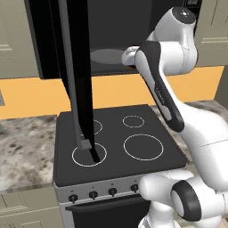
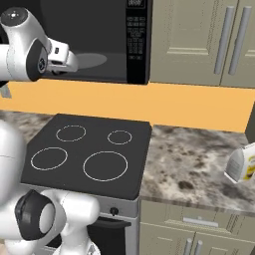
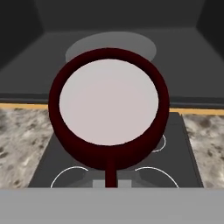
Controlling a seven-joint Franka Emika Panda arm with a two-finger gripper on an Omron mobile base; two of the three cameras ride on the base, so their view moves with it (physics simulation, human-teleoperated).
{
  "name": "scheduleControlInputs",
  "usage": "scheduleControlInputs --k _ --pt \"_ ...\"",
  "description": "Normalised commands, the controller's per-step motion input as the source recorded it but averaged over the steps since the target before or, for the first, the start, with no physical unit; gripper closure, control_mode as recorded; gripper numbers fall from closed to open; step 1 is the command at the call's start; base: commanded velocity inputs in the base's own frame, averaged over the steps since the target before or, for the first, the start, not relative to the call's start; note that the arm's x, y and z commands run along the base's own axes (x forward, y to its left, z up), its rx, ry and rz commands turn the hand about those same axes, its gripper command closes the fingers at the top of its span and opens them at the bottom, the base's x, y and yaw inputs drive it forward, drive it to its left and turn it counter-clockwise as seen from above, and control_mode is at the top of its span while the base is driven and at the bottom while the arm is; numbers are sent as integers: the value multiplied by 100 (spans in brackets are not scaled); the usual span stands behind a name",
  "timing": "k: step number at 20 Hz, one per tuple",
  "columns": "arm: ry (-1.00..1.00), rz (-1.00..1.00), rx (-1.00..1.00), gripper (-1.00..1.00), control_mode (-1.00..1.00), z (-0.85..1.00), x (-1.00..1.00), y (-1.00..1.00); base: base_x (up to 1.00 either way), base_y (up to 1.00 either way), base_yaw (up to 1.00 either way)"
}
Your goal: Pick the mug from the counter and place it inside the microwave. Then close the microwave.
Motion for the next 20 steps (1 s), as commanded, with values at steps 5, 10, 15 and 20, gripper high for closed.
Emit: scheduleControlInputs --k 5,10,15,20 --pt "1 0 0 100 -100 0 24 6 0 0 0" --pt "0 0 0 100 -100 0 31 2 0 0 0" --pt "0 0 0 100 -100 0 43 0 0 0 0" --pt "0 0 0 100 -100 0 41 6 0 0 0"
